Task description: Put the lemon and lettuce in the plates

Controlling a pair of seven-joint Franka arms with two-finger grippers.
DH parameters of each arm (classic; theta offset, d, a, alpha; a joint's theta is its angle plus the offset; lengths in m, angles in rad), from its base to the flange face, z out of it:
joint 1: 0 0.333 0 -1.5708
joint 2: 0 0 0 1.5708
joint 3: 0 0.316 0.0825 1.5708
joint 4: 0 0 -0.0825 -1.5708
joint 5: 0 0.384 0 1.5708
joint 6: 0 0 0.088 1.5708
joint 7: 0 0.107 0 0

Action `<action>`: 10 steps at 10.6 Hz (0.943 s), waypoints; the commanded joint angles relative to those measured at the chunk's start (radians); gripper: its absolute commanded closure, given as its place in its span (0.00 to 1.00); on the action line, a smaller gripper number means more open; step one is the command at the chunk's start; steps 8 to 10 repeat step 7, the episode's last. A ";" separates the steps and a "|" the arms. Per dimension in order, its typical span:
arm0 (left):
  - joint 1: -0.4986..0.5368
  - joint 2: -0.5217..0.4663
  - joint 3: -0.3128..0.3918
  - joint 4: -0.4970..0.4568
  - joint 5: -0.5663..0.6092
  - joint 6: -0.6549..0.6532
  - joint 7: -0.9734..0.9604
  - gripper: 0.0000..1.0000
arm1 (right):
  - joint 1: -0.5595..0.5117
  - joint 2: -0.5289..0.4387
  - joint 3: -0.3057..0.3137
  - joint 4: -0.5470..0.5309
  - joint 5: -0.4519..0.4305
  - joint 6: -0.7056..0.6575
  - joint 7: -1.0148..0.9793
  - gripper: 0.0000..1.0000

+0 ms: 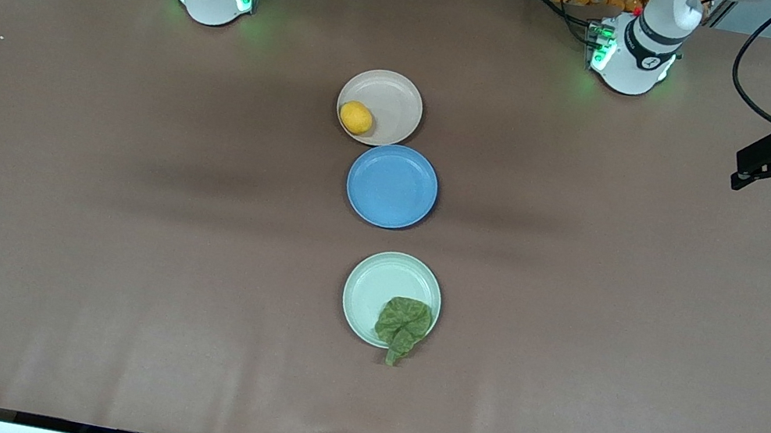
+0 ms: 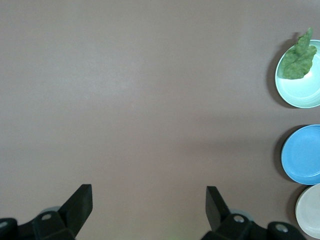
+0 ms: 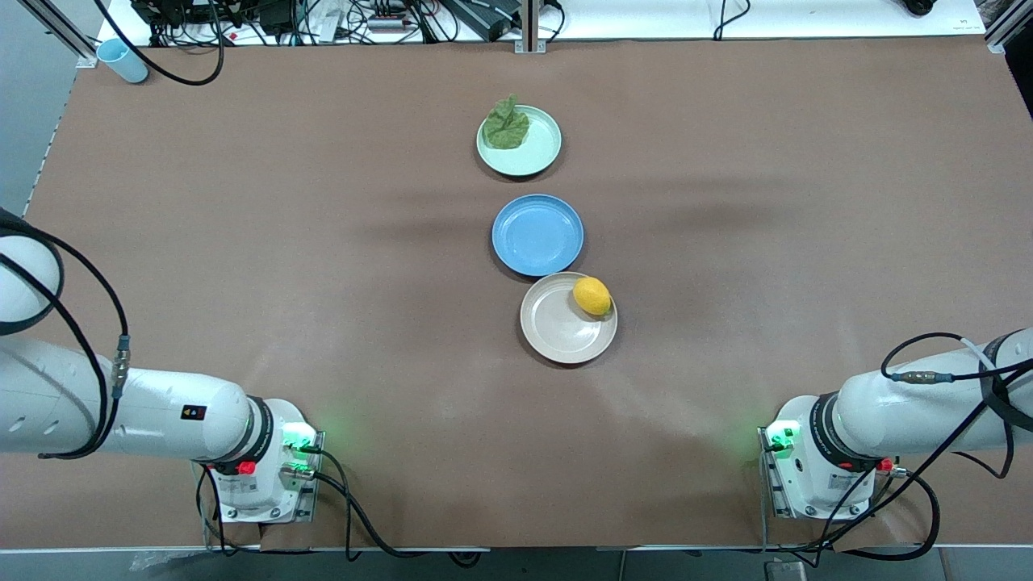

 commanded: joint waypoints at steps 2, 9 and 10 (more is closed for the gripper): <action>0.001 0.010 0.000 0.027 -0.011 -0.024 0.028 0.00 | -0.011 -0.016 0.006 0.001 0.021 -0.016 -0.011 0.00; 0.001 0.011 -0.004 0.027 -0.013 -0.024 0.028 0.00 | -0.006 -0.016 0.007 0.007 0.014 -0.037 -0.005 0.00; 0.001 0.011 -0.004 0.027 -0.013 -0.024 0.028 0.00 | -0.006 -0.016 0.007 0.007 0.014 -0.037 -0.005 0.00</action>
